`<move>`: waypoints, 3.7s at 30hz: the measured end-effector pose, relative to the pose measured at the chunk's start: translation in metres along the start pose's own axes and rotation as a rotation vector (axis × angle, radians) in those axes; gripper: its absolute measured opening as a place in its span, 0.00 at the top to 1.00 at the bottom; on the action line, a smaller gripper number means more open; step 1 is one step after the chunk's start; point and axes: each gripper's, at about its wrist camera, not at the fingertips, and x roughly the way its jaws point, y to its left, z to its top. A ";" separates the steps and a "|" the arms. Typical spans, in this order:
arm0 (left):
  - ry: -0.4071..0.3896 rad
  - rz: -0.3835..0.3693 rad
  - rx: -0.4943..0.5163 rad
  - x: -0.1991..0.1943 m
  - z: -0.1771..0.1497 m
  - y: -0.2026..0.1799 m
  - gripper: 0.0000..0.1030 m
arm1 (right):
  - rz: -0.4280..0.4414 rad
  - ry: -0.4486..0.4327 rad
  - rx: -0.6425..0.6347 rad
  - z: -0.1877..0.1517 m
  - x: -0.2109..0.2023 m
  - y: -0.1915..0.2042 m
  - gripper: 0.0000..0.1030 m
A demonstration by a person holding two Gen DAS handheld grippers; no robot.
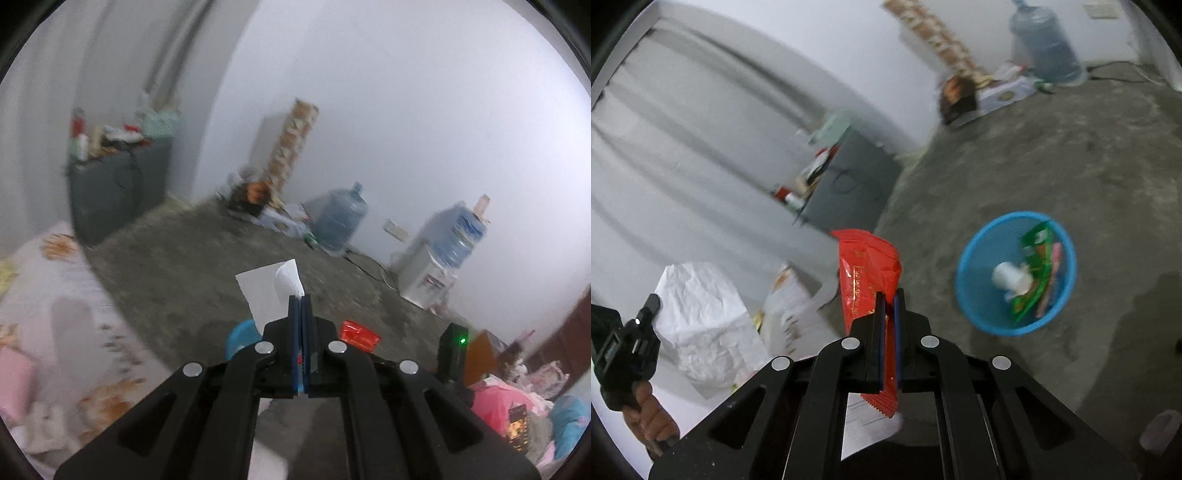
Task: Collect trash
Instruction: 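Carry tissue and red wrapper over the wastebasket and open both tools, then move both tools back to the table toward the pink mesh pad, then grasp the pink mesh pad with the right tool while left tool grasps clear plastic bag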
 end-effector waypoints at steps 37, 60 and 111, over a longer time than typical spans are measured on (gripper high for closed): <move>0.424 0.180 -0.061 0.297 -0.037 0.028 0.55 | -0.210 0.117 0.171 0.015 0.121 -0.129 0.58; -0.106 0.534 -0.156 -0.128 -0.070 0.104 0.27 | 0.094 0.130 -0.129 -0.006 0.055 0.026 0.37; 0.419 0.703 -0.111 -0.126 -0.124 0.325 0.68 | 0.079 1.035 0.014 -0.208 0.326 0.309 0.52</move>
